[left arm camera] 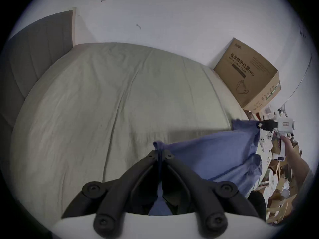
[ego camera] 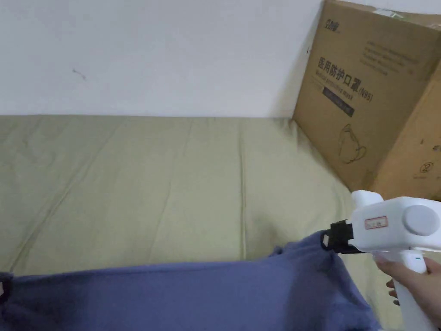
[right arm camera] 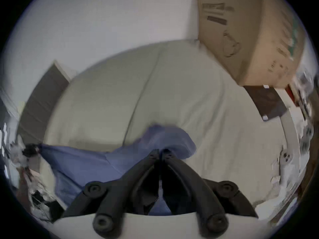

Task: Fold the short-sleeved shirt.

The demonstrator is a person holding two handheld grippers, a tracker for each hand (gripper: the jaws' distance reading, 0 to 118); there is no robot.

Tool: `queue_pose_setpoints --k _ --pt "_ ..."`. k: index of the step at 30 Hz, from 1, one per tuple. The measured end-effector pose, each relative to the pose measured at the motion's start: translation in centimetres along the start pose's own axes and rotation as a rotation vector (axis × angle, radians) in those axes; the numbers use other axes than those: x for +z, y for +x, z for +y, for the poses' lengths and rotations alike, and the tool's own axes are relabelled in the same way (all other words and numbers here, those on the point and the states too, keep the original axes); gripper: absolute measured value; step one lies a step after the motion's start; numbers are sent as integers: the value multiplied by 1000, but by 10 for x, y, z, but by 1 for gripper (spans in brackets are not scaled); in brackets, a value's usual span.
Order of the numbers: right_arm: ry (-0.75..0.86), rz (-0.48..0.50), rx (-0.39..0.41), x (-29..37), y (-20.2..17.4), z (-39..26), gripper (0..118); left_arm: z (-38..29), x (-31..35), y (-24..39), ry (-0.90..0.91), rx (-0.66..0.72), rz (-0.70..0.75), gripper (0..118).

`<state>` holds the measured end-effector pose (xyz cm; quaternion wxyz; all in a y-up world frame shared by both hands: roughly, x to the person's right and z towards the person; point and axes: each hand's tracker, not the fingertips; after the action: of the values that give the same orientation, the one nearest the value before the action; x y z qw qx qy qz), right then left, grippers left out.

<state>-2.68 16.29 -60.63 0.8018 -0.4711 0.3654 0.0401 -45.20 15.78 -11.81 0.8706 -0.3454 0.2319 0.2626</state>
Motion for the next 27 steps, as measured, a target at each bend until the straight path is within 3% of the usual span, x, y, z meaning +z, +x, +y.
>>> queue_pose_setpoints --k 2,8,14,17,19,21,22,23,27 --pt "21 32 -73 32 17 -16 0 -11 19 1 18 3 -8 2" --pt "7 40 -90 99 22 -103 0 -69 60 -3 -21 44 -43 2" --pt "-146 -43 -88 88 29 -192 0 -133 59 -12 -170 51 -13 3" --pt "-187 -71 -73 68 48 -214 2 -152 52 -10 -229 3 27 9" --pt "-197 -109 -62 68 43 -221 19 -157 49 -9 -241 -32 90 28" --pt "-177 -139 -42 69 40 -220 73 -158 52 -9 -228 -20 86 94" --pt "-164 -135 -40 72 37 -217 98 -157 55 -8 -219 -7 85 115" --pt "-134 -139 -32 81 30 -216 116 -155 60 -6 -203 12 73 117" --pt "9 -110 13 111 -2 -197 117 -138 90 16 -62 25 32 114"
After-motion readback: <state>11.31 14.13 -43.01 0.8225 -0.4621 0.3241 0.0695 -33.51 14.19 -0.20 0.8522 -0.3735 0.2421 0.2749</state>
